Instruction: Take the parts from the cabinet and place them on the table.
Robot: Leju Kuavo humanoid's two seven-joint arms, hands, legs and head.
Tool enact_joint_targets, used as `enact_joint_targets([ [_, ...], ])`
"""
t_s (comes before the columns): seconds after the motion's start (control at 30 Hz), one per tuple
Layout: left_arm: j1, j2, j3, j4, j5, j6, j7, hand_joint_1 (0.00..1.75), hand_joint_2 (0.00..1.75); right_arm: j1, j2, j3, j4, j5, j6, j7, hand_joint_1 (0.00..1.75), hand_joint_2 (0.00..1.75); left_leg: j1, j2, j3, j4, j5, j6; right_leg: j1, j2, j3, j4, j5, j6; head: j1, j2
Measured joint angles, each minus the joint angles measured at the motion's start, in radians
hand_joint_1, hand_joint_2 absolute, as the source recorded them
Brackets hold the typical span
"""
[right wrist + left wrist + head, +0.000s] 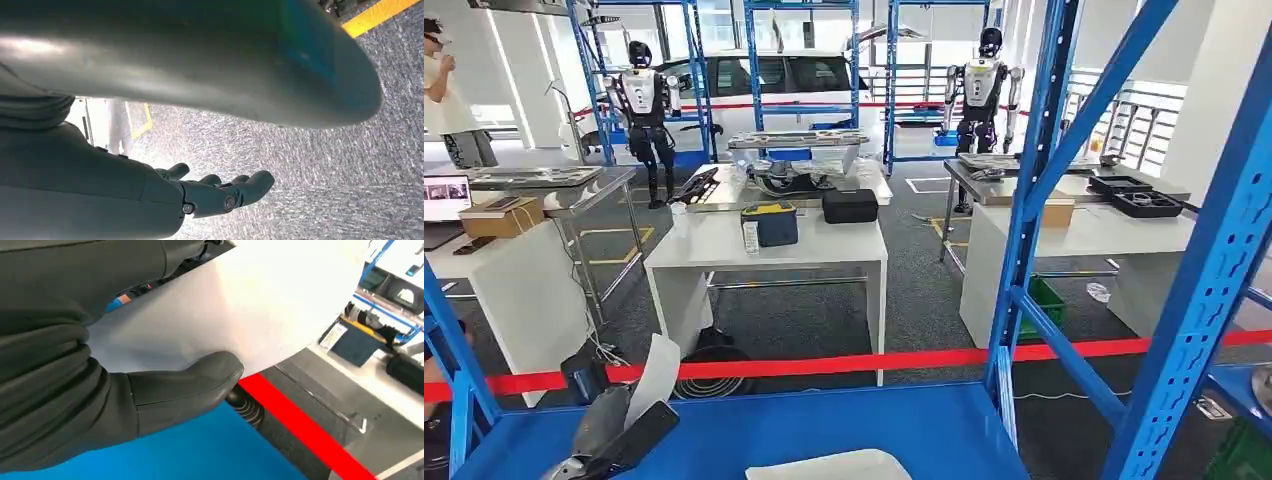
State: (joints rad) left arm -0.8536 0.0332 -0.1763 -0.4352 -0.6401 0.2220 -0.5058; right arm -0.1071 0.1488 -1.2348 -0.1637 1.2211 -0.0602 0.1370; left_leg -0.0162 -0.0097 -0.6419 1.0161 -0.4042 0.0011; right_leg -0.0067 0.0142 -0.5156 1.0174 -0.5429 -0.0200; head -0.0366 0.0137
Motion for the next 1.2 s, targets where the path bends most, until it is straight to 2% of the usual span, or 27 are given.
enact_joint_targets([
  [0.17,0.000,-0.002,0.007,-0.011,0.001,-0.001,-0.001,1.75,1.75,0.000,0.000,-0.003,0.000,0.000,0.000,0.000,0.00,0.00,0.000,0.000,0.000,0.000,0.000,0.000,0.000,0.000,0.000,0.000,0.000,0.000,0.000,0.000],
  [0.2,0.001,-0.003,0.009,-0.014,0.018,-0.008,-0.018,1.75,1.75,0.000,0.000,-0.004,0.000,0.000,0.000,0.000,0.00,0.00,0.000,0.000,0.000,0.000,0.000,0.000,0.000,0.000,0.000,0.000,0.000,0.000,0.000,0.000],
  [0.27,0.014,-0.006,0.019,-0.056,0.129,-0.078,-0.084,1.75,1.75,0.001,0.000,-0.005,0.000,0.000,0.003,-0.003,0.00,0.00,0.000,0.000,0.000,0.000,0.000,0.000,0.000,0.000,0.000,0.000,0.000,0.000,0.000,0.000],
  [0.33,0.057,-0.006,0.030,-0.171,0.331,-0.180,-0.135,1.75,1.75,0.002,0.000,-0.006,0.000,0.000,0.006,-0.013,0.00,0.00,0.000,0.001,0.000,0.000,0.000,0.000,0.000,0.000,0.000,0.000,0.000,0.000,0.000,0.000],
  [0.4,0.133,-0.006,0.040,-0.362,0.574,-0.256,-0.167,1.75,1.75,0.005,0.000,-0.008,0.000,-0.001,0.014,-0.019,0.00,0.00,-0.001,0.002,0.000,0.000,-0.001,0.000,0.000,0.002,0.001,0.000,0.000,0.000,0.000,0.000],
  [0.43,0.170,-0.007,0.044,-0.464,0.679,-0.281,-0.167,1.75,1.75,0.007,0.000,-0.009,0.000,-0.003,0.016,-0.019,0.00,0.00,-0.001,0.002,0.000,0.000,-0.001,0.001,0.000,0.002,0.000,0.000,-0.001,0.001,0.000,0.000],
  [0.5,0.245,-0.009,0.047,-0.635,0.807,-0.309,-0.164,1.75,1.75,0.009,0.000,-0.011,0.000,-0.003,0.018,-0.017,0.00,0.00,-0.001,0.003,0.000,0.000,-0.003,0.001,0.000,0.002,0.000,0.000,-0.001,0.001,0.000,0.000],
  [0.63,0.354,-0.009,0.050,-0.908,0.873,-0.307,-0.179,1.75,1.75,0.015,0.002,-0.012,0.000,0.000,0.016,-0.014,0.00,0.00,-0.001,0.001,0.000,0.000,-0.003,0.000,0.000,0.000,0.000,0.000,-0.003,0.001,0.000,0.000],
  [0.7,0.383,-0.008,0.050,-0.988,0.907,-0.337,-0.183,1.75,1.75,0.015,0.002,-0.012,0.000,0.004,0.016,-0.020,0.00,0.00,-0.001,0.000,0.000,0.000,-0.004,0.001,0.000,-0.001,0.001,-0.001,-0.004,0.001,0.000,0.000],
  [0.73,0.395,-0.008,0.050,-1.019,0.922,-0.358,-0.188,1.75,1.75,0.014,0.003,-0.012,0.000,0.006,0.017,-0.023,0.00,0.00,-0.007,0.000,-0.002,0.006,-0.012,0.008,-0.005,-0.001,0.003,-0.008,-0.003,0.007,0.000,0.000],
  [0.77,0.405,-0.005,0.050,-1.047,0.932,-0.371,-0.190,1.75,1.75,0.014,0.007,-0.012,0.000,0.006,0.019,-0.025,0.00,0.00,-0.007,-0.001,0.000,0.003,-0.007,0.018,-0.005,-0.003,0.005,-0.009,0.001,0.014,0.000,0.000],
  [0.8,0.414,-0.006,0.050,-1.079,0.937,-0.383,-0.194,1.75,1.75,0.014,0.007,-0.012,0.000,0.009,0.019,-0.031,0.00,0.00,-0.007,-0.001,0.005,-0.006,-0.003,0.020,-0.003,-0.002,0.008,-0.013,0.002,0.016,0.000,0.000],
  [0.83,0.423,-0.006,0.050,-1.106,0.937,-0.391,-0.195,1.75,1.75,0.013,0.006,-0.012,0.000,0.010,0.020,-0.037,0.00,0.00,0.009,0.003,0.015,-0.030,0.011,0.022,0.000,-0.004,0.011,-0.005,-0.003,0.018,0.000,0.000],
  [0.87,0.431,-0.006,0.050,-1.128,0.936,-0.393,-0.195,1.75,1.75,0.013,0.006,-0.012,0.000,0.011,0.021,-0.037,0.00,0.00,0.009,0.006,0.019,-0.038,0.013,0.025,0.002,-0.007,0.001,0.018,-0.027,0.020,0.000,0.000],
  [0.9,0.437,-0.005,0.050,-1.148,0.924,-0.393,-0.194,1.75,1.75,0.013,0.006,-0.012,0.000,0.011,0.022,-0.037,0.00,0.00,0.010,0.008,0.018,-0.039,0.016,0.029,0.001,-0.007,-0.024,0.072,-0.070,0.021,0.001,0.000],
  [0.97,0.461,-0.006,0.050,-1.183,0.891,-0.391,-0.195,1.75,1.75,0.014,0.007,-0.012,0.000,0.011,0.022,-0.036,0.00,0.00,0.011,0.011,0.012,-0.037,0.017,0.027,-0.006,-0.008,-0.090,0.222,-0.149,0.028,0.002,0.000],
  [1.0,0.473,-0.008,0.050,-1.201,0.868,-0.391,-0.195,1.75,1.75,0.014,0.007,-0.012,0.000,0.010,0.022,-0.035,0.00,0.00,0.011,0.012,0.007,-0.034,0.020,0.024,-0.009,-0.008,-0.114,0.276,-0.164,0.031,0.002,0.000],
  [1.03,0.481,-0.011,0.050,-1.215,0.849,-0.389,-0.194,1.75,1.75,0.014,0.007,-0.012,0.000,0.010,0.022,-0.035,0.00,0.00,0.014,0.012,0.000,-0.030,0.022,0.020,-0.012,-0.008,-0.114,0.279,-0.149,0.035,0.002,0.000],
  [1.07,0.487,-0.013,0.050,-1.229,0.836,-0.385,-0.195,1.75,1.75,0.014,0.007,-0.012,0.000,0.011,0.022,-0.035,0.00,0.00,0.018,0.012,-0.007,-0.024,0.024,0.017,-0.015,-0.008,-0.093,0.237,-0.116,0.039,0.002,0.000],
  [1.1,0.492,-0.014,0.050,-1.239,0.826,-0.381,-0.195,1.75,1.75,0.013,0.006,-0.012,0.000,0.011,0.022,-0.035,0.00,0.00,0.024,0.012,-0.017,-0.016,0.026,0.011,-0.019,-0.009,-0.052,0.159,-0.075,0.045,0.002,0.000],
  [1.13,0.495,-0.016,0.050,-1.249,0.820,-0.378,-0.195,1.75,1.75,0.012,0.005,-0.012,0.000,0.012,0.022,-0.035,0.00,0.00,0.029,0.012,-0.028,-0.004,0.028,0.004,-0.025,-0.010,0.002,0.059,-0.037,0.052,0.002,0.000],
  [1.17,0.499,-0.017,0.050,-1.261,0.817,-0.376,-0.195,1.75,1.75,0.008,0.006,-0.012,0.000,0.012,0.022,-0.035,0.00,0.00,0.032,0.011,-0.036,0.007,0.030,-0.006,-0.024,-0.013,0.019,0.026,-0.045,0.052,0.002,0.000],
  [1.2,0.503,-0.018,0.050,-1.271,0.814,-0.370,-0.193,1.75,1.75,0.009,0.010,-0.012,0.000,0.015,0.024,-0.035,0.00,0.00,0.029,0.009,-0.038,0.011,0.030,-0.015,-0.019,-0.007,0.007,0.039,-0.016,0.045,0.004,0.000],
])
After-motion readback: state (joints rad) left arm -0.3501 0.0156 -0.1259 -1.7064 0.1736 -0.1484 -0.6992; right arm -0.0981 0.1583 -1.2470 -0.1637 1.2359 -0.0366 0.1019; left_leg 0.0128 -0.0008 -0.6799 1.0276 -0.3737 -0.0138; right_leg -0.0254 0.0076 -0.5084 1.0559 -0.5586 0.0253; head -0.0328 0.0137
